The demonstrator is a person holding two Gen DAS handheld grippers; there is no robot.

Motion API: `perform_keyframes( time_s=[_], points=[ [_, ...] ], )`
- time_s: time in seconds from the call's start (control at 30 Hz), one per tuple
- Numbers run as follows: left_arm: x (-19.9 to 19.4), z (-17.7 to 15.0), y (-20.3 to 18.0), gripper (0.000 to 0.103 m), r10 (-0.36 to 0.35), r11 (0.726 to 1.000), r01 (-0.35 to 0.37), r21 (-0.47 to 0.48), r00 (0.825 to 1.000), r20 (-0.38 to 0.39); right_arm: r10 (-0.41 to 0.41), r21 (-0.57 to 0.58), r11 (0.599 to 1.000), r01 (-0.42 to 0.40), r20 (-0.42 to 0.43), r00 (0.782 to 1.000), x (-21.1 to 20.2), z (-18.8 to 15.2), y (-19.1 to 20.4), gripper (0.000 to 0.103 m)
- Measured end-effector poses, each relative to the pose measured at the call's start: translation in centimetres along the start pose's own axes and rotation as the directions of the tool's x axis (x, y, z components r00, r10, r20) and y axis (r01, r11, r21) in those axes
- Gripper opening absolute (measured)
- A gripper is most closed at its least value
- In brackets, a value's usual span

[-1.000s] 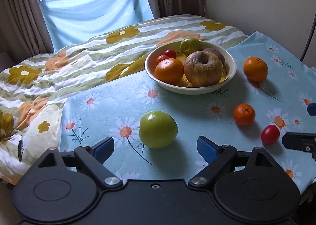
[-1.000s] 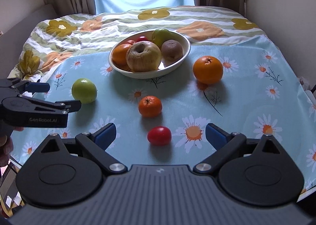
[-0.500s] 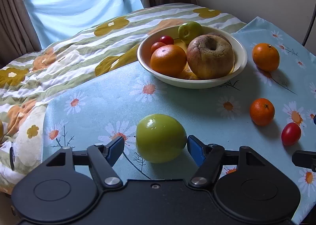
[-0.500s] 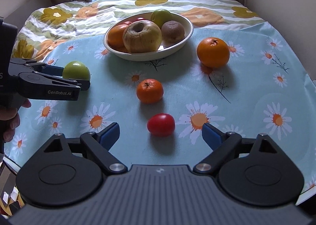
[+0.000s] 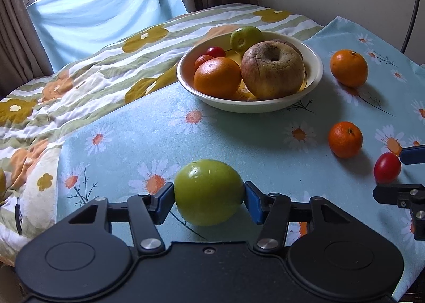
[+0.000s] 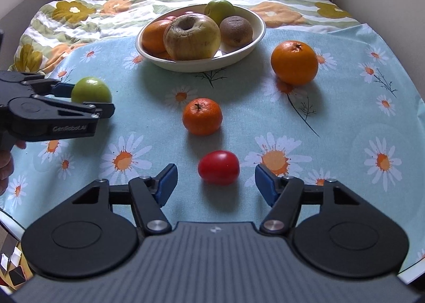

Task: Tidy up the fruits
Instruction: 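Grasp the large green apple with the left tool while the right tool grasps a red tomato, then carry the green apple and red tomato over the white bowl with both tools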

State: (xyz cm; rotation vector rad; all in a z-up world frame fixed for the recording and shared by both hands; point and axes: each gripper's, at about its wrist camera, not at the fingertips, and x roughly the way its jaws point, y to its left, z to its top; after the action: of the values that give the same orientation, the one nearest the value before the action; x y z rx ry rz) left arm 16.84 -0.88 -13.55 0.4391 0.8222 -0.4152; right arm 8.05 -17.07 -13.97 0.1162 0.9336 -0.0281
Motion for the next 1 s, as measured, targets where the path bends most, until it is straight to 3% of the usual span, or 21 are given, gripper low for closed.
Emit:
perform_keyframes(
  time_s=[0.43, 0.47, 0.5, 1.0],
  points=[
    [-1.5, -1.8, 0.1, 0.06, 0.008, 0.999, -0.009, -0.039, 1.0, -0.008, -0.004, -0.008, 1.0, 0.004, 0.001, 1.0, 0.9, 0.1, 0.1, 0.066],
    [-1.6, -1.8, 0.1, 0.06, 0.007, 0.999, -0.007, -0.044, 1.0, -0.009, -0.007, -0.012, 1.0, 0.007, 0.004, 1.0, 1.0, 0.1, 0.2, 0.062],
    [-1.6, -1.9, 0.1, 0.06, 0.004, 0.999, -0.004, -0.048, 1.0, -0.009, -0.009, -0.019, 1.0, 0.009, 0.006, 1.0, 1.0, 0.1, 0.3, 0.05],
    [-3.8, -2.8, -1.2, 0.06, -0.045, 0.992, 0.044, -0.114, 0.999, -0.009, 0.02, -0.054, 0.998, -0.018, 0.03, 0.999, -0.8, 0.7, 0.9, 0.05]
  ],
)
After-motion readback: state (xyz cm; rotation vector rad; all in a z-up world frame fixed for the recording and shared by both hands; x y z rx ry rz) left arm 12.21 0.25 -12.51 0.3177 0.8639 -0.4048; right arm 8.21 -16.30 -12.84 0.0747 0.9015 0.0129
